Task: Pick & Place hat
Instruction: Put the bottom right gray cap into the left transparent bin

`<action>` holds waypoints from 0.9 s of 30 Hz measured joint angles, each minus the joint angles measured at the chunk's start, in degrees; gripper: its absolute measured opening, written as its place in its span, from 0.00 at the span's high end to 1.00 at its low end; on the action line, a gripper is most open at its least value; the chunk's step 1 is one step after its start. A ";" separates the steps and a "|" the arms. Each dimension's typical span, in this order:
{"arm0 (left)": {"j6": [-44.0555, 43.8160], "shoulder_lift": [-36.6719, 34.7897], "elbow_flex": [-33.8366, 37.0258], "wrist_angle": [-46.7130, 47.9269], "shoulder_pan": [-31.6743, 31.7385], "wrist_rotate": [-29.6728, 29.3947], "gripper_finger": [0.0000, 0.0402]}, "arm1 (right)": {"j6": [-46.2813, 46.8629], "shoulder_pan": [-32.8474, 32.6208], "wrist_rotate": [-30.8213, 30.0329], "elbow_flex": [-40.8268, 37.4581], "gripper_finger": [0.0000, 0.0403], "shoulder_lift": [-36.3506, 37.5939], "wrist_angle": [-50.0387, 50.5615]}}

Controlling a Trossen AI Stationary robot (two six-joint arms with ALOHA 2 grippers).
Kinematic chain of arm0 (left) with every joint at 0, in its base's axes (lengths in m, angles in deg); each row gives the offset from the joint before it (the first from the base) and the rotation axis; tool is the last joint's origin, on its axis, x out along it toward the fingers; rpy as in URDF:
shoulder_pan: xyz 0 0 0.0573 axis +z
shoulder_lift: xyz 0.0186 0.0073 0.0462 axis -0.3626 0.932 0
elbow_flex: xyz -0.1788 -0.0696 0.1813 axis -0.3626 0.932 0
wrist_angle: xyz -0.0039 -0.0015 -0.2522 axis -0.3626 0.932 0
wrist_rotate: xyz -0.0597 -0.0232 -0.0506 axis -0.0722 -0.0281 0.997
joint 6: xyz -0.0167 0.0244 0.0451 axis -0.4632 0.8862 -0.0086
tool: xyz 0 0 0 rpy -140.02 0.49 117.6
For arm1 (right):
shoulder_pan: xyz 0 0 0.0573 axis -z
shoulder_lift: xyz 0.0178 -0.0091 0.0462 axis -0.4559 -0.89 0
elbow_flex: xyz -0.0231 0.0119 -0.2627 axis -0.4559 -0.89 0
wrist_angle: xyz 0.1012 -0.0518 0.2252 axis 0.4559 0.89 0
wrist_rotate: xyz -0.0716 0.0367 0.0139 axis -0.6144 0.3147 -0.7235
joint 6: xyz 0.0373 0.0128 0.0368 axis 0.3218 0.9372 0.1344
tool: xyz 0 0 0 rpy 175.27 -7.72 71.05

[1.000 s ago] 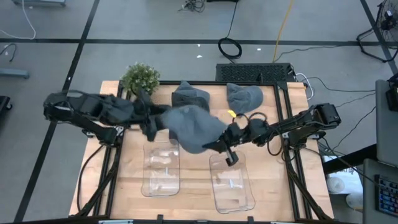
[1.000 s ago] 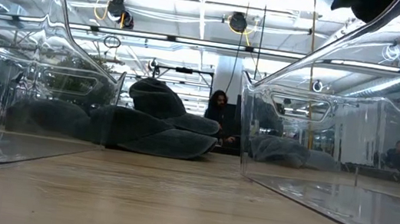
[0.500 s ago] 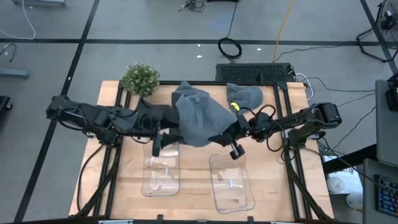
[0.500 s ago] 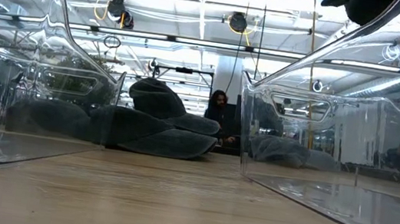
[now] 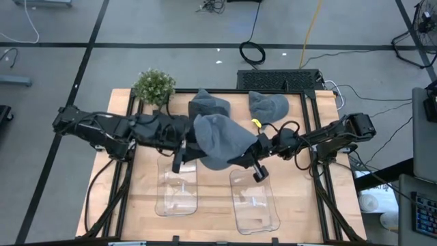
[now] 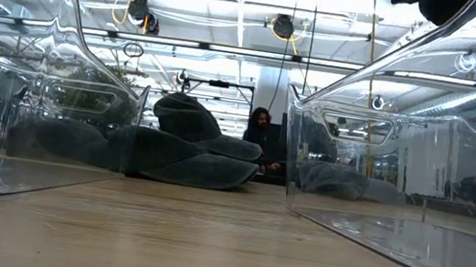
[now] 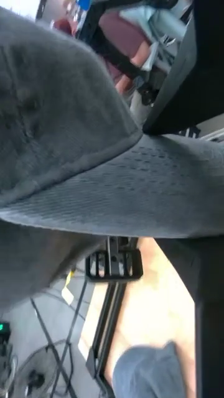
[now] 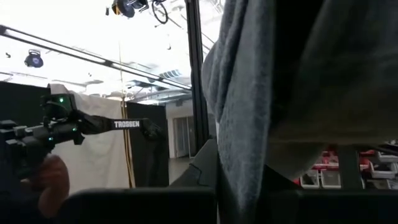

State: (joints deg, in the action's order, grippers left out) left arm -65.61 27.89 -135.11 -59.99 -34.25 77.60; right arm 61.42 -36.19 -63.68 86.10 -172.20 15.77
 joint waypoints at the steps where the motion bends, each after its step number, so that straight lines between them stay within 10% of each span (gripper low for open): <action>1: 0.12 0.00 0.00 0.22 -0.04 0.66 0.49 | -0.04 -0.05 -0.78 0.00 1.00 0.00 0.44; 8: 2.09 -0.23 -0.04 1.27 -0.59 5.23 0.94 | -0.08 0.72 -3.24 0.00 0.87 0.00 4.40; 14: 1.41 -4.10 -0.59 5.96 -1.80 1.35 0.98 | -1.16 1.93 -4.19 -0.01 0.60 3.09 18.16; 20: -3.63 -11.25 -0.79 16.51 -7.13 -15.71 0.98 | -2.30 4.23 -7.37 -0.09 0.35 12.84 41.66; 27: -17.97 -14.01 6.77 20.19 -20.66 -30.90 0.98 | 0.15 2.56 -7.73 -0.09 0.28 22.76 53.89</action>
State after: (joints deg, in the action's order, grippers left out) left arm -83.59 13.88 -128.34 -39.80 -54.91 46.69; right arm 61.57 -33.63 -71.42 86.01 -149.44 69.66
